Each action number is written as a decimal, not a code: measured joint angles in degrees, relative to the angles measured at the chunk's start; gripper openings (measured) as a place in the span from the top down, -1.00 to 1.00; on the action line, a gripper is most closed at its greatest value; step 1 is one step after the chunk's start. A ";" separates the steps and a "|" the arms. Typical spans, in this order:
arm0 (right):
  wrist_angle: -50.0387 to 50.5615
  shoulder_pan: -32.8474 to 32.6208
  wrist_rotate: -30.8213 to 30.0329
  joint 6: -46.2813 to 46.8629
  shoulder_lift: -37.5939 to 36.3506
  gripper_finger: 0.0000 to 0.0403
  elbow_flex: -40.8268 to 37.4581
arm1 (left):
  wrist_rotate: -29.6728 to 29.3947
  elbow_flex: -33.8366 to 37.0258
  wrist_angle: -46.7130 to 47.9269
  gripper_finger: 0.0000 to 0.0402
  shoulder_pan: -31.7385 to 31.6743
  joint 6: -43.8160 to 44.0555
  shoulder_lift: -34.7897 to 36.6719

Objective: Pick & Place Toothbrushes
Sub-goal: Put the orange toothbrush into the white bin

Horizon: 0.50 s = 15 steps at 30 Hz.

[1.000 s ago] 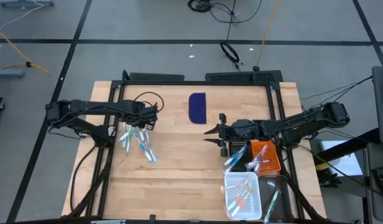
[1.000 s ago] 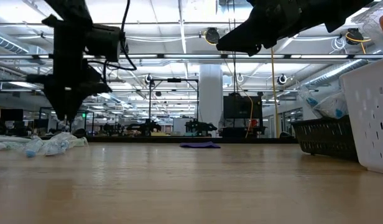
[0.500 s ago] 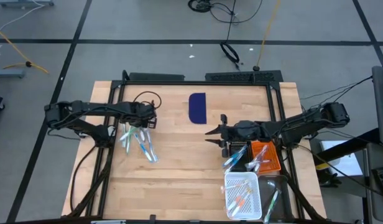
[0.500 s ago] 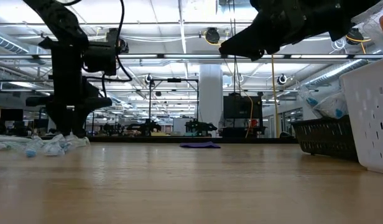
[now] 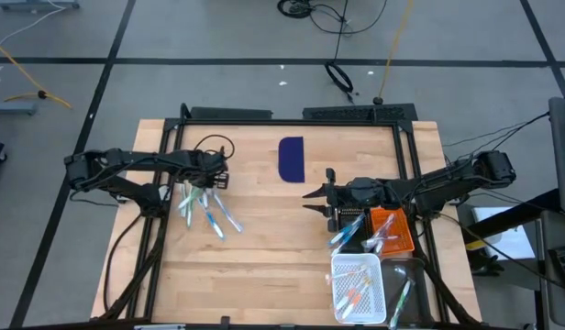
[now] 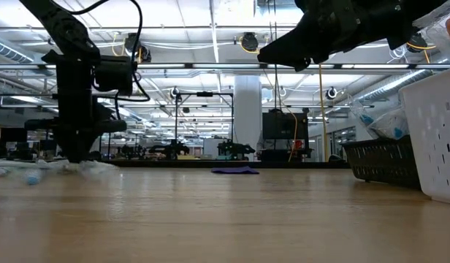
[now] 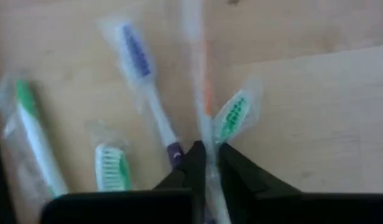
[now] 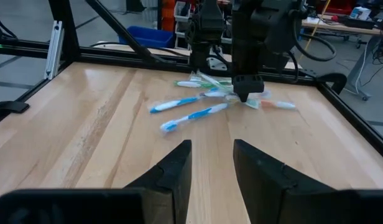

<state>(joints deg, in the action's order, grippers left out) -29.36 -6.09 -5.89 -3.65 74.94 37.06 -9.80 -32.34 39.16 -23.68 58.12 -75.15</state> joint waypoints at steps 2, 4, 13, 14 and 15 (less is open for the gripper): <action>0.00 0.00 0.00 0.01 0.01 0.46 0.00 | -0.04 0.00 -1.74 0.95 0.02 -0.40 0.00; 0.02 0.00 0.00 0.01 0.01 0.46 0.00 | -0.07 0.00 -2.59 0.92 0.02 0.02 0.00; 0.98 0.00 0.02 1.72 0.02 0.46 0.00 | -2.76 -3.78 1.69 0.98 1.27 -0.84 -0.07; 1.47 0.00 0.02 1.89 0.00 0.46 0.00 | -3.57 -4.69 2.48 0.98 1.59 -1.08 -0.07; 1.90 0.00 0.02 2.22 0.00 0.46 0.00 | -4.35 -5.66 3.22 0.98 1.91 -1.52 -0.07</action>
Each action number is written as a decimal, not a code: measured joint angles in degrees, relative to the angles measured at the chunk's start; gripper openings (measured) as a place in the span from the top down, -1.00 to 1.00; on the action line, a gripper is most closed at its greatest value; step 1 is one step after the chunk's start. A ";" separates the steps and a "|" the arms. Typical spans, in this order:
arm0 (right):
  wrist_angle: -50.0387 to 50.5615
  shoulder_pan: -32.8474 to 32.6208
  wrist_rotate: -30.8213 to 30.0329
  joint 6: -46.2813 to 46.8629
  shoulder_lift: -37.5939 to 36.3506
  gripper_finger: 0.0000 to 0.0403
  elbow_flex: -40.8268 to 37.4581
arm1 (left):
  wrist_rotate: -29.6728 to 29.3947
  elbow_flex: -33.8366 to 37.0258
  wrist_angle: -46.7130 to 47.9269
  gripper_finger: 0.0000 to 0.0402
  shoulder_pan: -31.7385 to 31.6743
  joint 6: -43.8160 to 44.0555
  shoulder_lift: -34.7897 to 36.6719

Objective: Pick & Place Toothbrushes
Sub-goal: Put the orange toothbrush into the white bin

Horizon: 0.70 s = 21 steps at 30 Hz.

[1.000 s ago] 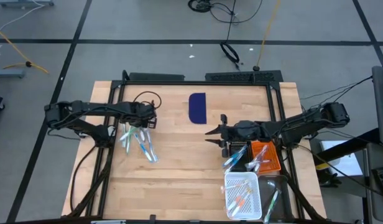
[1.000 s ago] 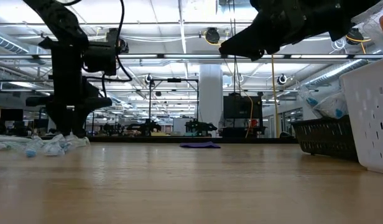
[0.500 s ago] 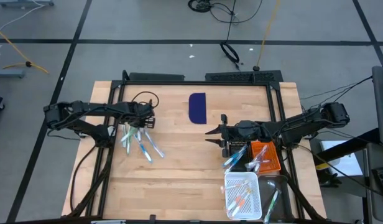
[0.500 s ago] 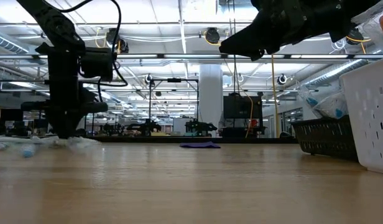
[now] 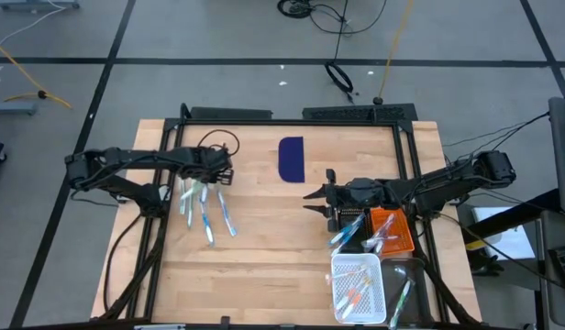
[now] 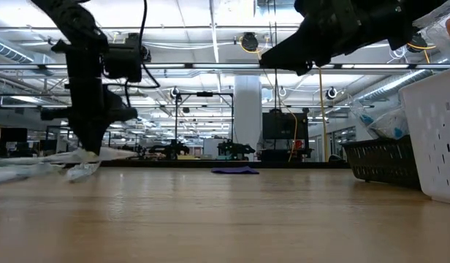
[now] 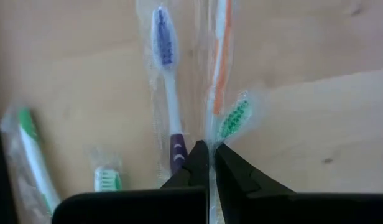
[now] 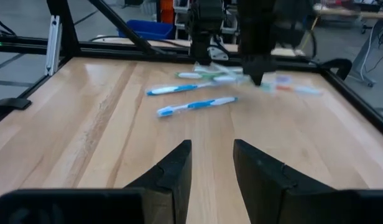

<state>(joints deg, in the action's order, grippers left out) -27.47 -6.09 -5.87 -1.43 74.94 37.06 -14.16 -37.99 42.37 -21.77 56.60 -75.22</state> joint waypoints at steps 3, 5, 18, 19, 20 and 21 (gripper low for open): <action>1.01 0.00 0.00 1.23 0.02 0.46 0.00 | -2.38 -3.24 2.07 0.98 1.13 -0.83 0.01; 1.38 0.00 0.00 1.42 0.00 0.46 0.00 | -3.91 -5.27 2.43 0.99 1.93 -1.73 0.02; 1.62 0.04 -0.04 1.22 0.01 0.46 0.00 | -9.86 -13.62 1.97 0.99 8.29 -9.19 0.02; 1.62 0.12 -0.04 1.22 0.01 0.46 0.00 | -9.92 -13.89 1.45 0.98 8.95 -9.76 0.02; 1.62 0.14 -0.05 1.22 0.00 0.46 0.00 | -10.09 -14.09 0.74 0.99 9.64 -10.68 0.02; 1.62 0.23 -0.09 1.22 0.00 0.46 0.00 | -10.66 -14.22 -0.19 0.99 10.47 -11.69 0.02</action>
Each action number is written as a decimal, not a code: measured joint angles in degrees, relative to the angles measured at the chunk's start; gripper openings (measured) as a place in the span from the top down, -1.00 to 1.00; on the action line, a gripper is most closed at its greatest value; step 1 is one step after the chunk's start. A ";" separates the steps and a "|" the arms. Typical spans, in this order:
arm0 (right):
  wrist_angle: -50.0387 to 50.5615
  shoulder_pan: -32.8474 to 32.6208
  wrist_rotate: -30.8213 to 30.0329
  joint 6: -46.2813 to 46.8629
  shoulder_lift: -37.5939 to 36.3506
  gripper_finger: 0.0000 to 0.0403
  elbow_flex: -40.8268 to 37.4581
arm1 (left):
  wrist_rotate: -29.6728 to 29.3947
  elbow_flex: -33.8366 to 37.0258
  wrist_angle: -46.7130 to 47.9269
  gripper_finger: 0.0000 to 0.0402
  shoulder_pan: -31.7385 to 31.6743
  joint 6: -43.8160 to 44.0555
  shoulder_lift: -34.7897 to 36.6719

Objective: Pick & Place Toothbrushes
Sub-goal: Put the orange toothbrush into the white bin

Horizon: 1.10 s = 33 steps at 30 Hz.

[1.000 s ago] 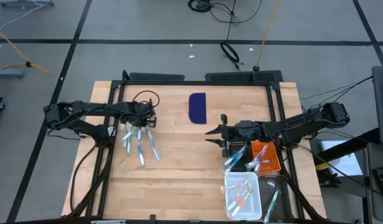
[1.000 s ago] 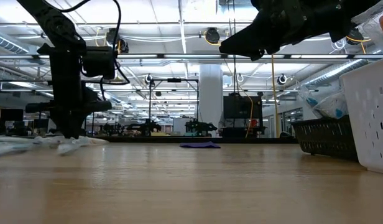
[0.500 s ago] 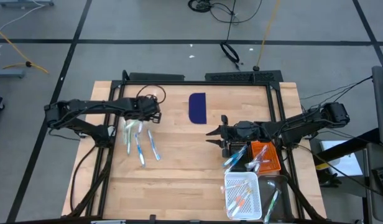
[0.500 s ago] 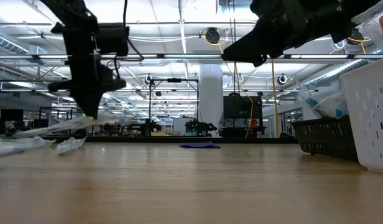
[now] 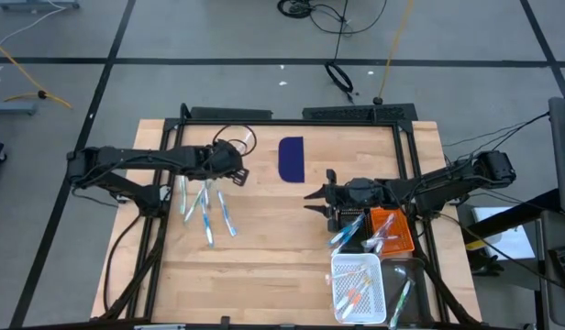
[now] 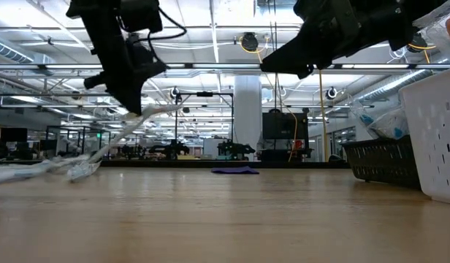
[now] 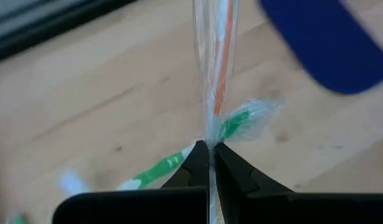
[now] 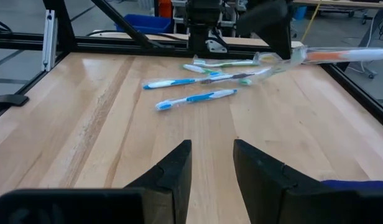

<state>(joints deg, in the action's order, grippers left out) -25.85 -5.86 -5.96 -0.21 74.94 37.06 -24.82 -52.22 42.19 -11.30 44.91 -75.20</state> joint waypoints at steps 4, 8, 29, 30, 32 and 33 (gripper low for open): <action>-0.02 0.62 0.04 0.00 0.00 0.46 0.00 | -1.31 -0.19 -4.97 0.98 3.32 -5.17 0.00; -1.43 2.32 0.03 0.17 0.01 0.46 0.00 | -1.36 -0.19 -9.35 0.99 6.51 -9.91 0.00; -35.28 13.99 21.68 14.62 16.36 0.46 0.01 | -1.17 -0.19 -23.10 0.99 20.64 -19.39 0.00; -37.96 14.35 22.80 15.69 17.38 0.46 0.01 | -1.18 -0.19 -23.13 0.99 20.98 -19.37 0.00; -42.87 14.87 24.13 17.64 18.99 0.46 0.05 | -1.21 -0.19 -23.29 0.99 21.55 -19.33 0.00; -44.11 14.95 24.26 17.86 19.62 0.46 0.31 | -1.21 -0.19 -23.31 0.98 21.72 -19.33 0.00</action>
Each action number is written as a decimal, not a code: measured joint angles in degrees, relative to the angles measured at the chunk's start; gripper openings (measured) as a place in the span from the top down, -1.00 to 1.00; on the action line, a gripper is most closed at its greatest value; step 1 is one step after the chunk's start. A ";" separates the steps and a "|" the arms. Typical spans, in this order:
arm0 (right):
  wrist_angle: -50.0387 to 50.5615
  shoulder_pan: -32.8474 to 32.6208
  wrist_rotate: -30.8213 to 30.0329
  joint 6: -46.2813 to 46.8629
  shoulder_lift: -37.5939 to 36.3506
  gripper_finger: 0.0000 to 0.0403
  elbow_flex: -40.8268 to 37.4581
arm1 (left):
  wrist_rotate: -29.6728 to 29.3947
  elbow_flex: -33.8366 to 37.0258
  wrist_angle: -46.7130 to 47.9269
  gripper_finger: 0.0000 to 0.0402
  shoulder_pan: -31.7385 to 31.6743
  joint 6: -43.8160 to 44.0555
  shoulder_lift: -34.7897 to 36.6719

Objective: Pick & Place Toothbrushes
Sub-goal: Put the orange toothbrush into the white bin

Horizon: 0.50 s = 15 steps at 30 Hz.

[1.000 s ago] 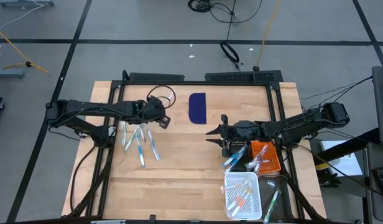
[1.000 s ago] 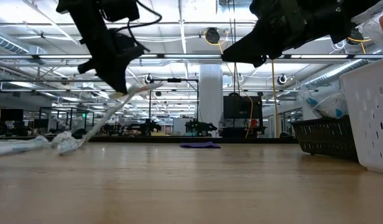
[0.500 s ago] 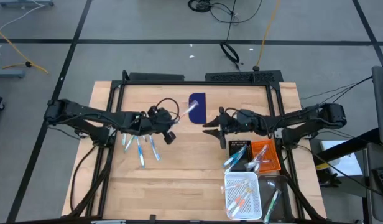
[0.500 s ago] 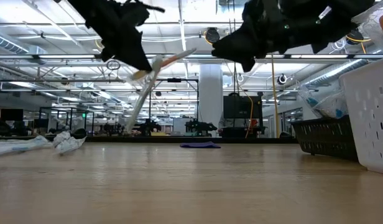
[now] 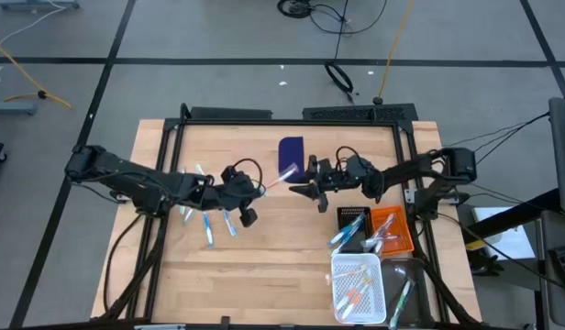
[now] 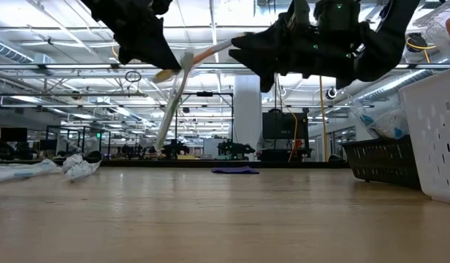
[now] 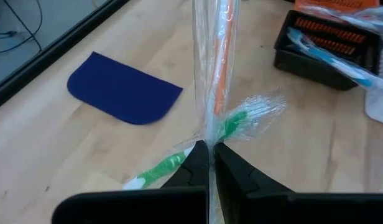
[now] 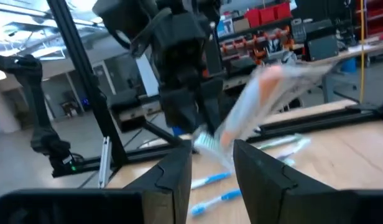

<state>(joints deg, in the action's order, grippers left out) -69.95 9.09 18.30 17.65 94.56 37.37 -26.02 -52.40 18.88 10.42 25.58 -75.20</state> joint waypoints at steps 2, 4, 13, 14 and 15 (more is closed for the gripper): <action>-0.17 0.22 0.01 0.07 0.82 0.46 0.81 | 0.00 0.00 -0.34 0.98 0.36 -0.03 0.00; 0.02 0.30 1.33 0.06 1.83 0.46 1.86 | -0.05 0.00 -1.41 0.99 0.76 -0.40 0.00; -0.02 -0.16 2.81 -0.49 2.15 0.46 5.12 | -0.15 0.00 -2.82 0.98 0.96 -1.33 -0.17; -0.13 -0.16 2.82 -0.49 2.13 0.46 5.28 | -0.16 0.00 -2.88 0.97 0.96 -1.33 -0.17; -0.12 -0.16 2.82 -0.49 2.13 0.46 5.43 | -0.16 0.00 -2.89 0.98 0.97 -1.33 -0.17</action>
<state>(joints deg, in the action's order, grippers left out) -70.07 8.93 21.12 17.17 96.68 42.80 -26.18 -52.40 15.99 11.39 24.25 -75.37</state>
